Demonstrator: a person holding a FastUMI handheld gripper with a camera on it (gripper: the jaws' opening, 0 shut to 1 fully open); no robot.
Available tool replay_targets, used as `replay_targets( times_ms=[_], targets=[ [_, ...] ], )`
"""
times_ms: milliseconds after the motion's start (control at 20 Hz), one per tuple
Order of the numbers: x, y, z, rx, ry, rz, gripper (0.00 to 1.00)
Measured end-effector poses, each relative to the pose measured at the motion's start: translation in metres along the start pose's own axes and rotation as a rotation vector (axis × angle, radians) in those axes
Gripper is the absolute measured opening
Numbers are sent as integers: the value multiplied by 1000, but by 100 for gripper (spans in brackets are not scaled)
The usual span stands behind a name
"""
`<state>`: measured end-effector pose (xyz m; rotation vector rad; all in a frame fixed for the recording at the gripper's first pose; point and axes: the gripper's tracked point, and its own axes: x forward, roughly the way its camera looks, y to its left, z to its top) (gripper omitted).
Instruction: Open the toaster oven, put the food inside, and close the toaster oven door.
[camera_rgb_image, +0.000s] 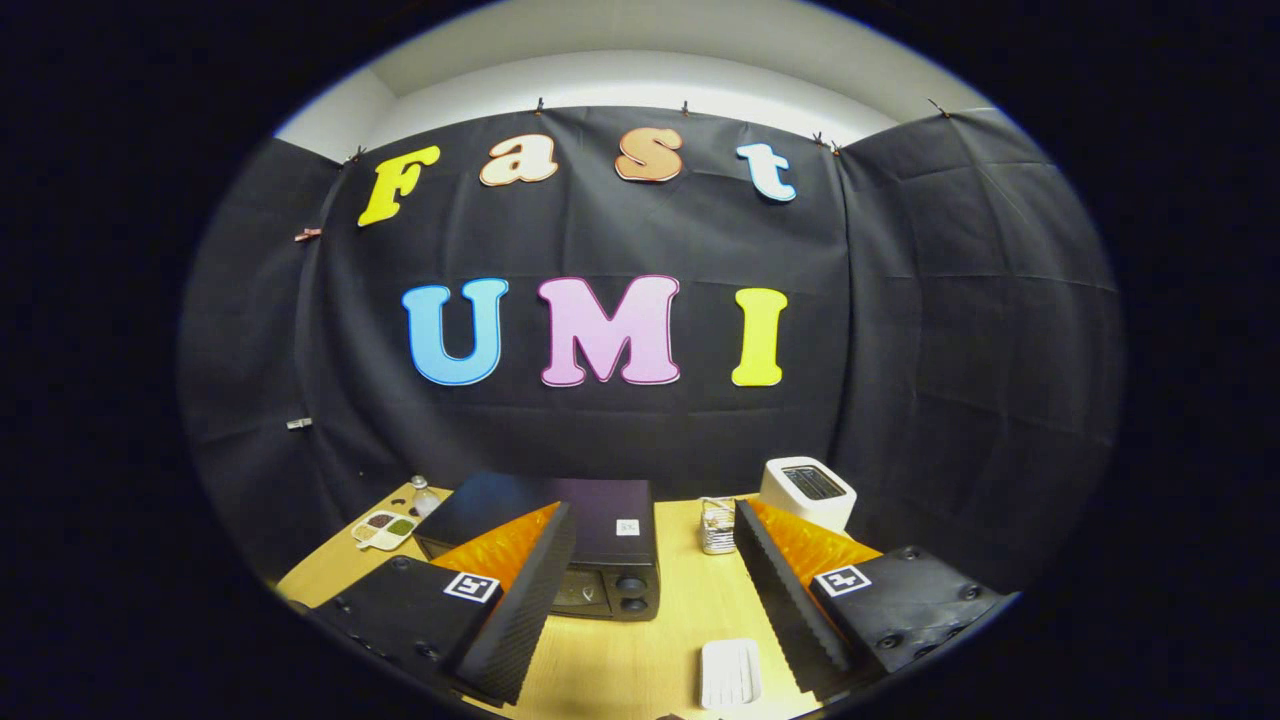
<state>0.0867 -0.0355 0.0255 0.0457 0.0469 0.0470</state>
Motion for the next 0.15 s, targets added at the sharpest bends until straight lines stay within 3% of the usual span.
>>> replay_targets(
  times_ms=[150],
  targets=[
    [3,11,4,27,4,23,98]
  ],
)
